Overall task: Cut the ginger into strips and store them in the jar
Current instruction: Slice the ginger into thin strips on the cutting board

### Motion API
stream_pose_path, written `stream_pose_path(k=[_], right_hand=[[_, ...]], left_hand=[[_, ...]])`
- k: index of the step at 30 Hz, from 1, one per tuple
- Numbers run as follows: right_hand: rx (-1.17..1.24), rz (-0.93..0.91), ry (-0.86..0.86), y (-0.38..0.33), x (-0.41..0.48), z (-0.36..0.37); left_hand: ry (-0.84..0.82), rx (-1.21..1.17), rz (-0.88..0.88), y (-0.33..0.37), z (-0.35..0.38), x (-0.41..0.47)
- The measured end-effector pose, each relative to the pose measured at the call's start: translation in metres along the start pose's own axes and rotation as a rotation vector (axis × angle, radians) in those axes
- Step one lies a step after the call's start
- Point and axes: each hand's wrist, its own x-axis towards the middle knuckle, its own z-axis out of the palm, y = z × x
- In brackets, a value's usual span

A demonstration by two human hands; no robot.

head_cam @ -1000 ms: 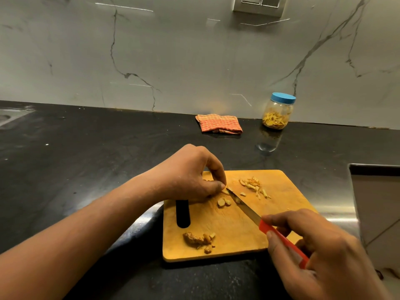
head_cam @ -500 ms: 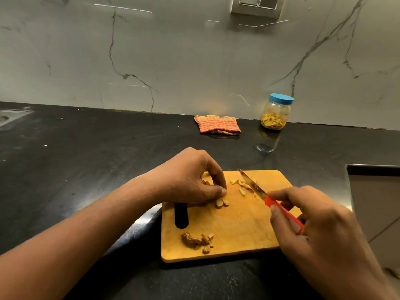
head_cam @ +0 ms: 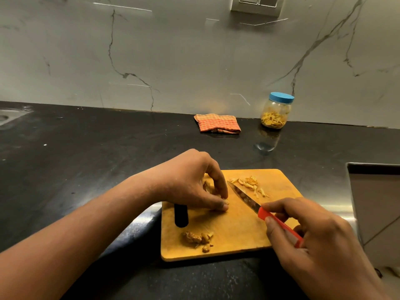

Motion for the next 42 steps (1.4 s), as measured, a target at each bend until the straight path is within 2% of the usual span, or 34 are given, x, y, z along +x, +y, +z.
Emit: stream_pose_path(k=[9, 19, 32, 42], right_hand=[[0.046, 0.019, 0.055, -0.001, -0.005, -0.001], [0.067, 0.01, 0.081, -0.004, -0.012, 0.004], [0.029, -0.024, 0.011, -0.007, -0.013, 0.005], [-0.044, -0.068, 0.028, -0.007, -0.011, 0.005]], left_hand=[[0.02, -0.029, -0.016, 0.002, 0.002, 0.0], [0.207, -0.085, -0.039, 0.0, 0.014, 0.006], [0.184, -0.116, -0.065, 0.002, 0.014, 0.006], [0.19, -0.136, -0.07, 0.002, 0.016, 0.007]])
